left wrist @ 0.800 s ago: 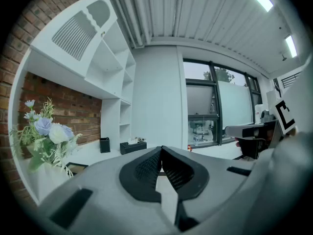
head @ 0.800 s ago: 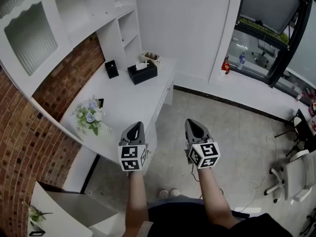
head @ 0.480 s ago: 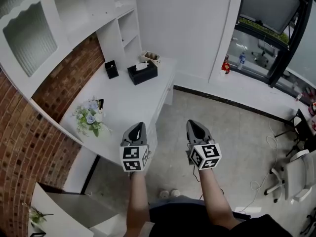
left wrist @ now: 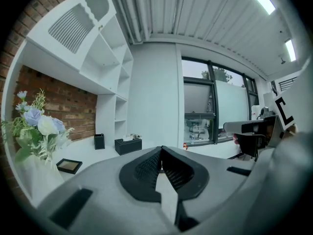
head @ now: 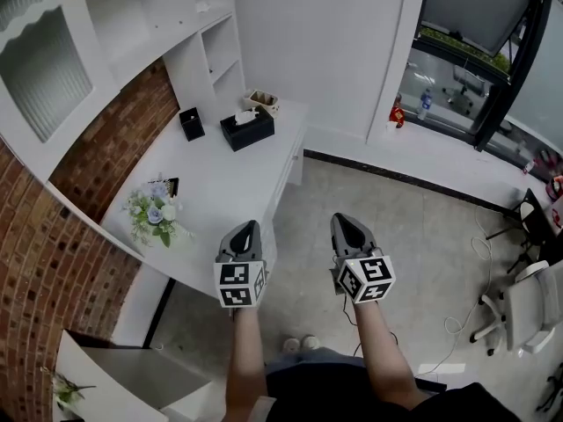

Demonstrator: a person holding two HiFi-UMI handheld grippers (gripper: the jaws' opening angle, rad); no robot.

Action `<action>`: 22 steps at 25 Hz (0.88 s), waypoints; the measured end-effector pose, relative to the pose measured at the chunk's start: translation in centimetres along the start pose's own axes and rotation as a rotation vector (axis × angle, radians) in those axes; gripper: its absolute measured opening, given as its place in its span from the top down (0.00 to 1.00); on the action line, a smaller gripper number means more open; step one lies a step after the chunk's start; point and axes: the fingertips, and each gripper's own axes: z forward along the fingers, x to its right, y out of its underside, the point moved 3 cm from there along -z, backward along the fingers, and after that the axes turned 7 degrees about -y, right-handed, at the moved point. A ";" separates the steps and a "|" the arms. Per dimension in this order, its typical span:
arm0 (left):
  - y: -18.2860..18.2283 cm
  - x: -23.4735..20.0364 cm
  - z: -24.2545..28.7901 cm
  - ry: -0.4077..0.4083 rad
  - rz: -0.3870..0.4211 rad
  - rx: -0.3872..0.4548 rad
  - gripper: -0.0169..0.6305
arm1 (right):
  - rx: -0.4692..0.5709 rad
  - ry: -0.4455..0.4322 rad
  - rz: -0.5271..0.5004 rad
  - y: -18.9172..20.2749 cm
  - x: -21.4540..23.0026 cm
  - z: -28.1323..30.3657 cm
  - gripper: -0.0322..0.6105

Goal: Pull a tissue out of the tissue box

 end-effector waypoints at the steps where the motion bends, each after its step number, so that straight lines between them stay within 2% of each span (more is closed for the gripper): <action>1: 0.1 0.2 0.0 0.007 0.001 0.000 0.96 | -0.001 0.000 0.000 0.0 0.0 0.0 0.95; 9: -0.1 0.7 0.1 0.042 0.017 0.015 0.95 | -0.006 0.001 0.011 0.3 0.0 0.3 0.95; 14: -0.2 0.0 0.5 0.020 -0.016 0.030 0.70 | 0.000 0.012 0.014 0.3 0.5 0.7 0.95; 17: -0.5 -0.5 0.9 0.010 -0.027 0.041 0.62 | 0.007 0.022 0.012 0.0 0.8 1.0 0.95; 22: -0.9 -0.7 1.5 0.032 -0.024 0.053 0.59 | 0.031 0.048 0.009 -0.4 1.0 1.0 0.95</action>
